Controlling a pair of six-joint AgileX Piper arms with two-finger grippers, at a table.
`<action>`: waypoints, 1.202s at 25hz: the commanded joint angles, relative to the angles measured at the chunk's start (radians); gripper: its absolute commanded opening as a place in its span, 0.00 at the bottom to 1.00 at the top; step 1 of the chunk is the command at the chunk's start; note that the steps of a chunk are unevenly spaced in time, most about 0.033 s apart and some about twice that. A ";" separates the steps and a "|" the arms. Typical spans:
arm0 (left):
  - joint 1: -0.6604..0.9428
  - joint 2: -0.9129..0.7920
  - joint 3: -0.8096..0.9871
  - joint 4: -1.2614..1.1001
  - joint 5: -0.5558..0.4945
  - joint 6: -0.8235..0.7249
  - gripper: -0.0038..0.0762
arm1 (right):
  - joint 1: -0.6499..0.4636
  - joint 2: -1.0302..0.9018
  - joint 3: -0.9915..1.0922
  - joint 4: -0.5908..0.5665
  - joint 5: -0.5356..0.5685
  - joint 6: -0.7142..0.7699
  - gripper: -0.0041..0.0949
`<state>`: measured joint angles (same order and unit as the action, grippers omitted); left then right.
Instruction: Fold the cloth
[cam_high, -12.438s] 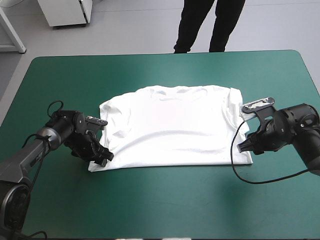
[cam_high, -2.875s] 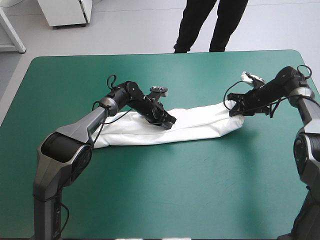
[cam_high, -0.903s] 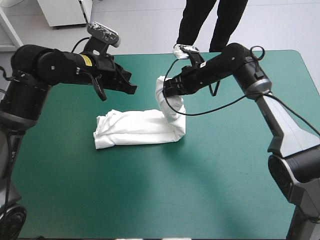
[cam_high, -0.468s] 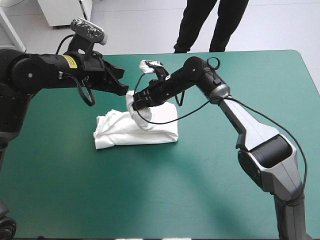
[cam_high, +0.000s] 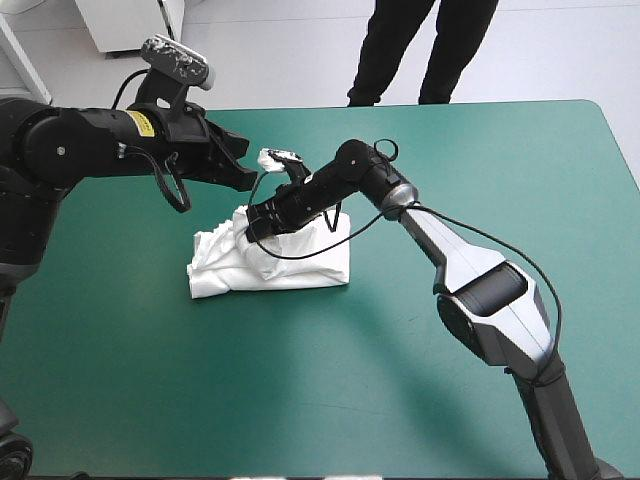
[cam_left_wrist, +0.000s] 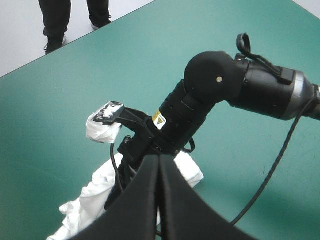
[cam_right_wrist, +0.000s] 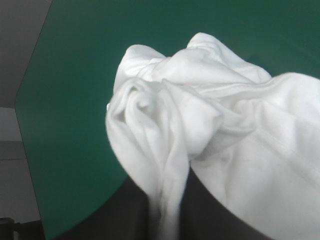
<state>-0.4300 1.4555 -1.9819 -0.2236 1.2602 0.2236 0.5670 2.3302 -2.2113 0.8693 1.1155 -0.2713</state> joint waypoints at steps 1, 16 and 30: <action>-0.007 -0.035 -0.030 -0.021 0.027 -0.008 0.02 | 0.002 -0.064 -0.036 0.101 0.001 -0.064 0.06; -0.007 -0.064 -0.030 -0.025 0.027 -0.008 0.02 | -0.043 -0.070 -0.345 -0.050 0.132 0.032 0.59; -0.007 -0.096 -0.023 0.080 0.027 -0.024 0.02 | -0.257 -0.422 0.048 -0.450 0.137 0.174 0.59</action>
<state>-0.4300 1.3918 -1.9837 -0.1365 1.2610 0.2104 0.3422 2.0490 -2.3164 0.4221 1.2463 -0.0905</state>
